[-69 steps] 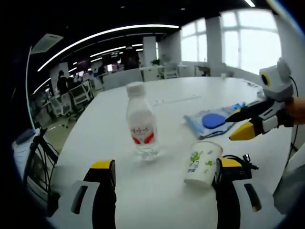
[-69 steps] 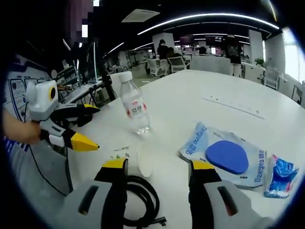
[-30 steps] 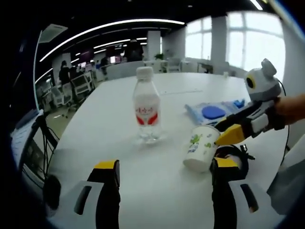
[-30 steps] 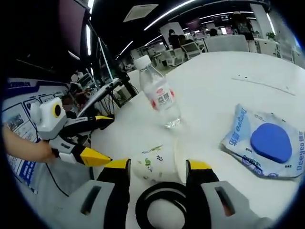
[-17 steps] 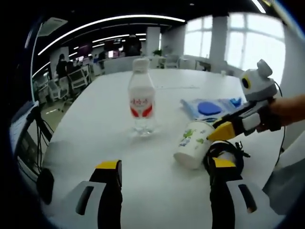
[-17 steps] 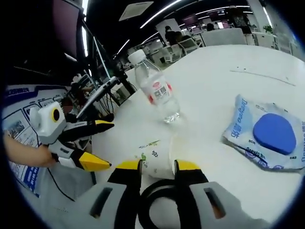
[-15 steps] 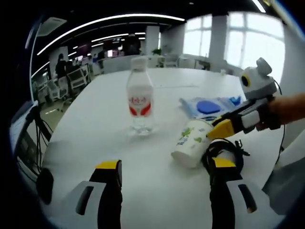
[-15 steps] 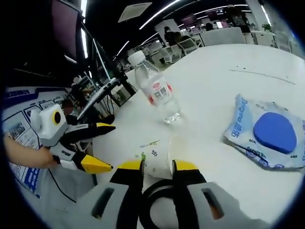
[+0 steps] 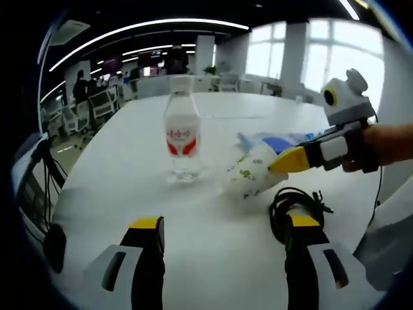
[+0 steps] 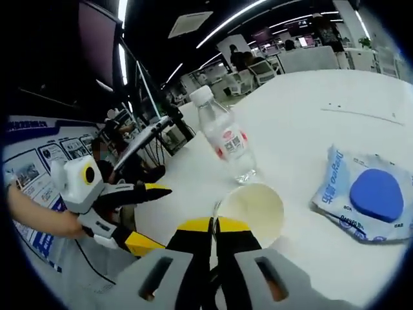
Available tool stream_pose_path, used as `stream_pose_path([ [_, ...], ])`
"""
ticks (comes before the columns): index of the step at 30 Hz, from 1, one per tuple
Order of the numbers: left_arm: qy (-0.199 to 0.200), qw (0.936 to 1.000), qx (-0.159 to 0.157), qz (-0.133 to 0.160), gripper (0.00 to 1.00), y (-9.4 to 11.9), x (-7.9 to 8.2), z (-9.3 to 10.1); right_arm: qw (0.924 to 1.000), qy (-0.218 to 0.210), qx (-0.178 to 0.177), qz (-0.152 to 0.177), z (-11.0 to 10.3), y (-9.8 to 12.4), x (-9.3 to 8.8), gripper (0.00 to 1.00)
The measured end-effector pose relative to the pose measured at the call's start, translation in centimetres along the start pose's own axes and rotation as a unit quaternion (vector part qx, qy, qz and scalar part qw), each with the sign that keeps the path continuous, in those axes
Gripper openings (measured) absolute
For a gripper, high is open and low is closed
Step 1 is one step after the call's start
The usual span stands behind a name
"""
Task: Arrange the tabletop items into an orderly group along one side of the table until the central work area is clear of visible clutter.
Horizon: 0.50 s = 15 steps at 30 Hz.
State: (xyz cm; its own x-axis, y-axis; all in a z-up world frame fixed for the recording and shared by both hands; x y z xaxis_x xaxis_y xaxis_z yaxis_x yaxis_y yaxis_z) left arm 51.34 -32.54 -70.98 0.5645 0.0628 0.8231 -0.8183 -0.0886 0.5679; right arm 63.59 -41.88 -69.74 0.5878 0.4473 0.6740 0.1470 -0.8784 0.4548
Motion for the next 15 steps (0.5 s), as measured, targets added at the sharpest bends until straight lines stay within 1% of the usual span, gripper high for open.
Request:
stream_pose_path([
  [1,0.008,1.0,0.0,0.003,0.73,0.0,0.0,0.0,1.0,0.008,-0.002,-0.001,-0.1,0.1,0.1,0.0],
  [3,0.01,0.9999,0.001,0.004,0.73,0.0,-0.1,0.0,0.9998,0.021,-0.002,0.0,-0.4,0.2,0.3,0.0],
  [8,0.011,0.9999,-0.002,0.005,0.73,-0.1,-0.1,0.3,0.9998,0.02,-0.008,0.001,-0.2,0.6,0.7,0.0],
  [15,0.015,0.9998,-0.005,0.009,0.73,-0.4,-0.2,0.5,0.9992,0.034,-0.02,-0.007,0.3,1.4,1.3,0.0],
])
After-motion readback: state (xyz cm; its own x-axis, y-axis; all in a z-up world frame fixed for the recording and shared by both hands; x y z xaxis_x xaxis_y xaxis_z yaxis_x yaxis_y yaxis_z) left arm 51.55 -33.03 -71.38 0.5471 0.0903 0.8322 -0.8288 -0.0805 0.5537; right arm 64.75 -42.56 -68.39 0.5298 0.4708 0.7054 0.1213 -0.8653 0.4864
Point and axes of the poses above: the point that each gripper's makers call its tool centre point, and the gripper's own axes: y roughly backward along the fingers, z roughly to its right, x roughly out of its top, the point moved 6 cm from there along y, roughly backward along the fingers, and after that the axes turned 7 degrees about -y, right-handed, at the moved point
